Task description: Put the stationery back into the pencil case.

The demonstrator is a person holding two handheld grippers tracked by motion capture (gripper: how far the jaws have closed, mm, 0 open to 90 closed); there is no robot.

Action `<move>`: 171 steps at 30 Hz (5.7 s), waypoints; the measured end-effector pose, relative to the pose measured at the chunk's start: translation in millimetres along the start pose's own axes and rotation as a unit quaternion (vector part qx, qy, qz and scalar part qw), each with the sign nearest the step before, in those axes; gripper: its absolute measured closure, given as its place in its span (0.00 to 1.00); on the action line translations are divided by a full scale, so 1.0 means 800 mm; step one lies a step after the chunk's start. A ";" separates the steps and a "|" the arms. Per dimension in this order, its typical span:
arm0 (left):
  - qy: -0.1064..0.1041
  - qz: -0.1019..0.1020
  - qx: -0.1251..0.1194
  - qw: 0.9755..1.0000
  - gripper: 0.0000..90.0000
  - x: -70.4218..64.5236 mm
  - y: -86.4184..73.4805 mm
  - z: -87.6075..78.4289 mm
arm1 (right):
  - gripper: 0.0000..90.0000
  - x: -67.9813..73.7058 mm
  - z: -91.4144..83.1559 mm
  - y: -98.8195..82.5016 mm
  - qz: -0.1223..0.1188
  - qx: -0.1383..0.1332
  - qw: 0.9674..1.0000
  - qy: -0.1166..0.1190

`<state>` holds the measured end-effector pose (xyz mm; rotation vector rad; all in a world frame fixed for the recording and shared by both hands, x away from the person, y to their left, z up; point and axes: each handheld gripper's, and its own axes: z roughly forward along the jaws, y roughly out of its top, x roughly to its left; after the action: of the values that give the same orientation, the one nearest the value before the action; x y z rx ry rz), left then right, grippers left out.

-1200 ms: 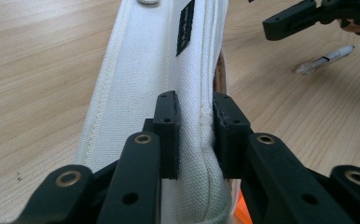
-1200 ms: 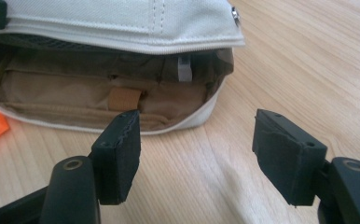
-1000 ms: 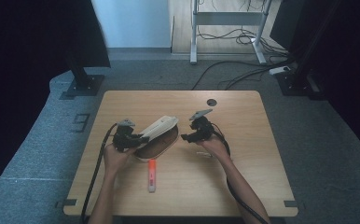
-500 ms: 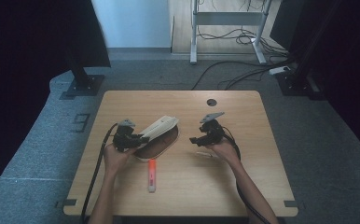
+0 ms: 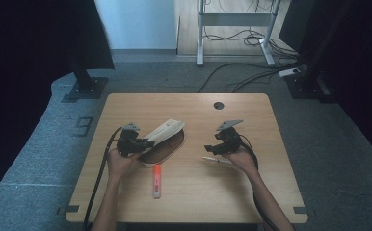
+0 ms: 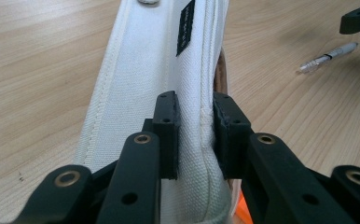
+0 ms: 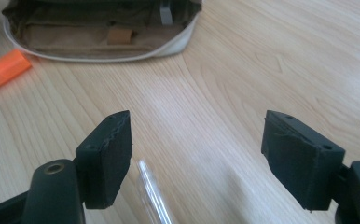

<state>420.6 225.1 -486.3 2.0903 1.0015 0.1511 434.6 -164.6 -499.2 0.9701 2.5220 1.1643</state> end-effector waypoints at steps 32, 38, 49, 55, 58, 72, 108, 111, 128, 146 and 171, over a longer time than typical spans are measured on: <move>0.002 -0.001 0.001 1.000 0.81 -0.002 0.000 0.001 | 0.63 -0.007 -0.029 -0.084 -0.006 0.029 1.000 0.002; 0.003 0.002 0.002 1.000 0.81 -0.002 0.000 0.001 | 0.70 -0.008 -0.030 -0.093 -0.014 0.040 0.999 -0.001; 0.003 0.000 0.004 1.000 0.81 -0.003 0.000 0.001 | 0.83 -0.006 -0.034 -0.100 -0.018 0.038 0.999 -0.007; 0.001 0.000 0.004 1.000 0.81 -0.002 0.000 0.001 | 0.87 -0.007 -0.038 -0.099 -0.010 0.043 0.999 -0.001; 0.002 -0.001 0.004 1.000 0.81 -0.002 0.000 0.001 | 0.87 -0.007 -0.039 -0.100 -0.008 0.045 0.999 0.001; 0.002 -0.002 0.004 1.000 0.81 -0.002 0.000 0.001 | 0.87 -0.005 -0.048 -0.092 0.003 0.023 1.000 0.006; -0.001 -0.001 0.005 1.000 0.81 -0.002 0.000 0.002 | 0.87 0.001 -0.019 -0.084 -0.017 0.048 0.999 0.004; -0.001 -0.003 0.005 1.000 0.81 -0.002 0.000 0.002 | 0.87 0.001 -0.022 -0.083 -0.012 0.037 0.999 0.008; 0.003 -0.003 0.002 1.000 0.83 -0.002 0.000 0.000 | 0.87 0.011 -0.030 -0.054 -0.017 0.009 1.000 0.022; 0.010 0.000 -0.007 1.000 0.84 -0.003 0.002 -0.004 | 0.87 0.031 0.004 -0.006 -0.034 0.007 0.998 0.045; 0.007 0.000 -0.011 1.000 0.84 -0.003 0.002 -0.007 | 0.87 0.061 0.071 0.048 -0.065 0.027 0.995 0.065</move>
<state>417.7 226.3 -480.9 2.0706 1.0049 0.1769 440.1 -80.8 -504.6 0.7516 2.6858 1.1626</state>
